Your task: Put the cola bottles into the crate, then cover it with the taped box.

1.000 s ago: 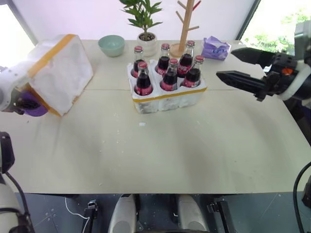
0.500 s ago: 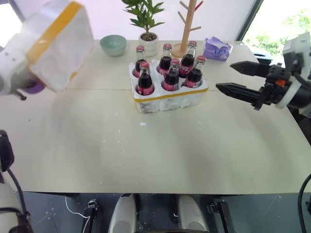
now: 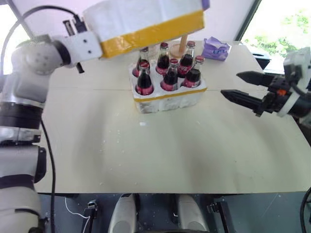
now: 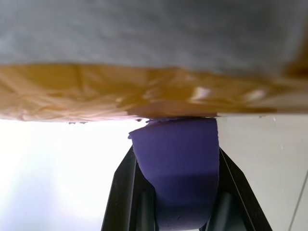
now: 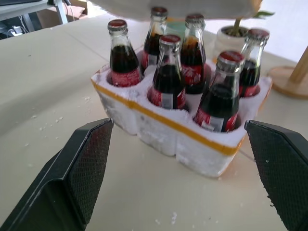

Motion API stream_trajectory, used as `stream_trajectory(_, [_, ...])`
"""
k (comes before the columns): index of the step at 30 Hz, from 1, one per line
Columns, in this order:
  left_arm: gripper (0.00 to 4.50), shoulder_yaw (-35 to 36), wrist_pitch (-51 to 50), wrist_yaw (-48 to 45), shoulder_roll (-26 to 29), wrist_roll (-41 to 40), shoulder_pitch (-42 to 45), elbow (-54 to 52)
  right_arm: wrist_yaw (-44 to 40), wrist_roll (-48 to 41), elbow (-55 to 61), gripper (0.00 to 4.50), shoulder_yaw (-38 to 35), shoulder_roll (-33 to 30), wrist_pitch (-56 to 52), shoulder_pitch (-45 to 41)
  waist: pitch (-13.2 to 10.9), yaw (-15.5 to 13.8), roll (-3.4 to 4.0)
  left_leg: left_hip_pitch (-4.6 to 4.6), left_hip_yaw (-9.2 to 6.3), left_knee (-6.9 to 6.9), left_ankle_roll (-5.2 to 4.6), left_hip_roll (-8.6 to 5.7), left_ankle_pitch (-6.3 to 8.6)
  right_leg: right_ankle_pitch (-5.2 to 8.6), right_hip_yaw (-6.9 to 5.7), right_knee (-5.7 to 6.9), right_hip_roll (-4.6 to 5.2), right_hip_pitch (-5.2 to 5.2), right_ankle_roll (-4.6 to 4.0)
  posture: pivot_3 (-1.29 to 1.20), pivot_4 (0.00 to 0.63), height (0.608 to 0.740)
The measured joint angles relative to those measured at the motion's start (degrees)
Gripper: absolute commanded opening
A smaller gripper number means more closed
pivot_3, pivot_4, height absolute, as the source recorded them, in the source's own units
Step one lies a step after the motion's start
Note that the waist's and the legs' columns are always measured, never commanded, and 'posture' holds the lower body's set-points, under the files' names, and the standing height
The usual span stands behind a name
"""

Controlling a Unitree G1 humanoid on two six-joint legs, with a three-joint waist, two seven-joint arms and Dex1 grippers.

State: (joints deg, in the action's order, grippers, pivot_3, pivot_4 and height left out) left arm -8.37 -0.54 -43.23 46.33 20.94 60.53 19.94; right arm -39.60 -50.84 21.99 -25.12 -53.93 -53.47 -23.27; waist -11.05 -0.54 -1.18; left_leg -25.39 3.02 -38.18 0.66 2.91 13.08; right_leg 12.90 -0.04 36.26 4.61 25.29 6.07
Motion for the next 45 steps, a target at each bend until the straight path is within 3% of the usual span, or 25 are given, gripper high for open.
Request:
stream_trajectory(14, [0.34,-6.6,0.2,6.0,-0.9,14.0,4.1,-8.1,6.7,-2.5,1.7,4.50,-2.2,3.0,-0.4,1.2,0.0,-0.1,-0.01,0.02,-0.05,-0.03,0.00,-0.03,0.00,0.00,0.00,-0.04,0.00,-0.08,0.00,0.00,0.150,0.740])
stream_trajectory(20, [0.34,-8.7,-0.3,5.8,-1.7,18.7,-0.2,-14.5,6.7,-2.7,0.2,4.50,-2.0,3.0,0.2,-0.4,0.0,-0.1,0.00,0.04,-0.05,-0.04,-0.01,-0.03,0.00,0.00,0.01,-0.03,0.00,-0.11,0.00,0.00,0.150,0.740])
stream_trajectory(31, [0.34,-13.0,-2.7,5.6,-4.2,27.4,-4.0,-14.4,6.8,-2.4,-0.9,4.50,-0.5,3.8,1.4,-1.6,0.0,-0.1,0.00,0.04,-0.05,-0.04,-0.01,-0.03,0.00,0.00,0.01,-0.03,0.00,-0.11,0.00,0.00,0.150,0.740])
stream_trajectory(38, [3.58,-12.4,-1.2,4.5,-4.4,24.5,-8.6,-16.9,7.2,-2.3,-0.9,4.50,-0.6,4.1,1.5,-0.9,0.0,-0.1,0.02,0.05,-0.06,-0.03,-0.01,-0.02,0.00,0.00,0.01,-0.03,0.00,-0.11,0.00,0.00,0.150,0.740])
stream_trajectory(45, [3.58,-6.6,2.3,3.8,-0.1,17.6,-14.7,-21.6,7.2,-2.3,-0.9,4.50,-1.0,4.1,1.5,0.5,0.0,0.0,0.02,0.06,-0.07,-0.04,-0.01,-0.02,0.00,0.00,0.01,-0.03,0.01,-0.12,0.00,0.00,0.150,0.740])
